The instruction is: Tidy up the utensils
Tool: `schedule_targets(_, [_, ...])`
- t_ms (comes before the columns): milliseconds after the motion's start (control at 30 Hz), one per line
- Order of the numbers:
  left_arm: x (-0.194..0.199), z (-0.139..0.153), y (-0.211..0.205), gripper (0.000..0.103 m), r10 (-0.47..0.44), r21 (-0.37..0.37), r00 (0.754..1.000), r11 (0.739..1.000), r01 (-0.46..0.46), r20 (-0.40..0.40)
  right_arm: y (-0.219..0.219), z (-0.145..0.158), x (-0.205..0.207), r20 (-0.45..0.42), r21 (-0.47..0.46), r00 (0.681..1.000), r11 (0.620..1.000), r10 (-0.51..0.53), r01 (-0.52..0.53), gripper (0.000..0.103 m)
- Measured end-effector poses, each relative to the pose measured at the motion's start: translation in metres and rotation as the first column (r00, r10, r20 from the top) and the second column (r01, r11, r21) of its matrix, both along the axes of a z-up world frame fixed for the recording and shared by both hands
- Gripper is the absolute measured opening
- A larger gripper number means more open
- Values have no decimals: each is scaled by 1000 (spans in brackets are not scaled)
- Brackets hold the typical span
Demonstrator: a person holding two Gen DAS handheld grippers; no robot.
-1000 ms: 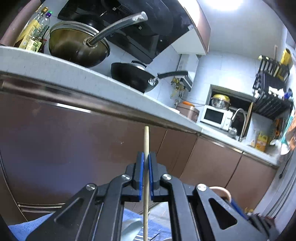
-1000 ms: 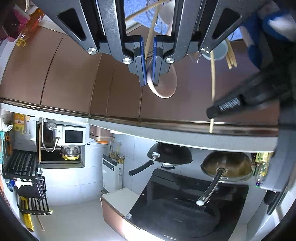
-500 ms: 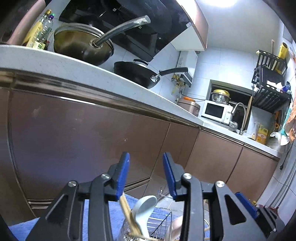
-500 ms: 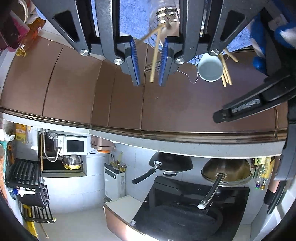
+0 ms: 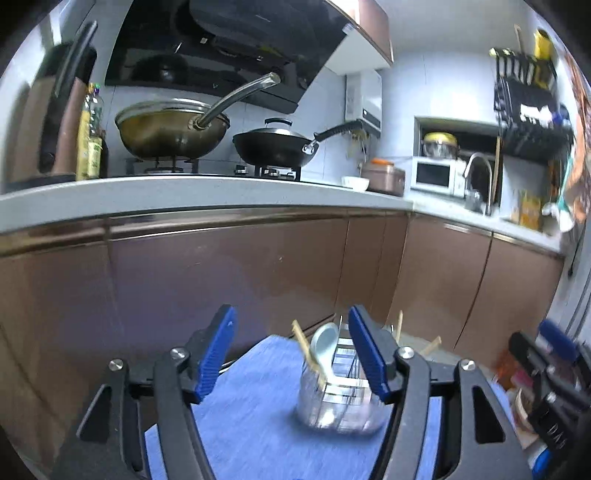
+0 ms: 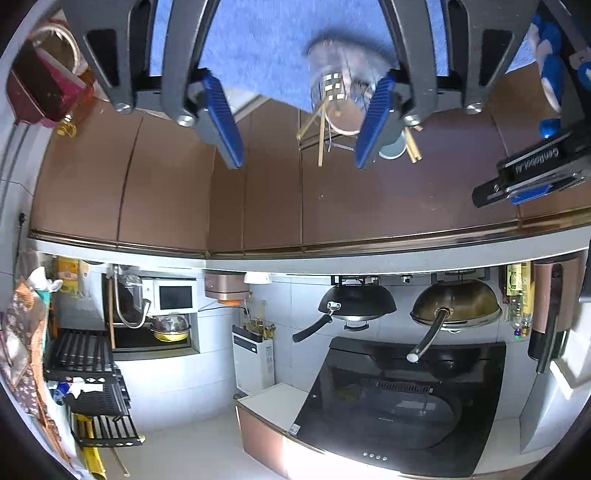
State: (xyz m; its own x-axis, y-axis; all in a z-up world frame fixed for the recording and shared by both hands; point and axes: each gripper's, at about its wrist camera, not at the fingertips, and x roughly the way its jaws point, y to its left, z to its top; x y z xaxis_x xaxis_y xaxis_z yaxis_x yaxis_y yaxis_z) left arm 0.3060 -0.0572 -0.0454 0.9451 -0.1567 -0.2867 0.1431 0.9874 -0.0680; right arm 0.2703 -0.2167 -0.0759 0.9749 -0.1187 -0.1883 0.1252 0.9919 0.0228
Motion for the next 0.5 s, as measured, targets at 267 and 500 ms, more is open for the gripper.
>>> schedule_targets(267, [-82,10,13,74,65,94,998,993,-64,-5,1,9,-68,-49,23,997,998,-60,62,102])
schedule_targets(500, [-128,15,33,76,129,112,992,986,-126,-15,6,7,-106,-77,-12,993,996,-94,93,103])
